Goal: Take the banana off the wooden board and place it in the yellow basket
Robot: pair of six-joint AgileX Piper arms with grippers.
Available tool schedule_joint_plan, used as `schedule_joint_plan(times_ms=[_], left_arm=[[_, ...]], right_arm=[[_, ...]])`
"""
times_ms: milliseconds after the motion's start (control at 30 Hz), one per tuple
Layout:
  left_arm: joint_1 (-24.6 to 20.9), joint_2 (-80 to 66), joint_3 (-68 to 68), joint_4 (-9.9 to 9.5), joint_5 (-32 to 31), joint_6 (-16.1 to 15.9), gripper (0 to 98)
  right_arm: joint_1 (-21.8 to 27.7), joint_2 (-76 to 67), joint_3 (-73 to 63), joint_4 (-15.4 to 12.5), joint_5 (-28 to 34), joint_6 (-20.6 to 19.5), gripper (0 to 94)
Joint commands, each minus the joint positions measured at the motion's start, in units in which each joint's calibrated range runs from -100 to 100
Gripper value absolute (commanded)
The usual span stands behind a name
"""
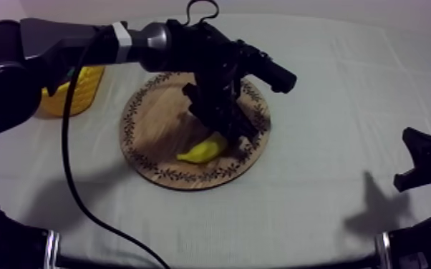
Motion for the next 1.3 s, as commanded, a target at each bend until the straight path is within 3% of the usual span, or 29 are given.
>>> schedule_joint_plan(times_ms=[0,333,567,1033,1267], left_arm=[[0.0,0.0,-0.1,0.11,0.1,-0.2,49.3],[-0.8,-0.3,1.1,0.94,-0.5,-2.0,32.5],[-1.1,-2.0,3.3,1.01,-1.7,-3.1,27.6],[-2.6,-18.1,13.8,2.01,0.4,-5.3,27.5],[-5.5,-31.2,23.3,2.09,2.1,-6.2,26.8]], right_arm=[[0.0,0.0,0.0,0.0,0.0,0.0,0.3],[0.0,0.0,0.0,0.0,0.0,0.0,0.3],[0.0,0.0,0.0,0.0,0.0,0.0,0.3],[0.0,0.0,0.0,0.0,0.0,0.0,0.3],[0.0,0.0,0.0,0.0,0.0,0.0,0.3]])
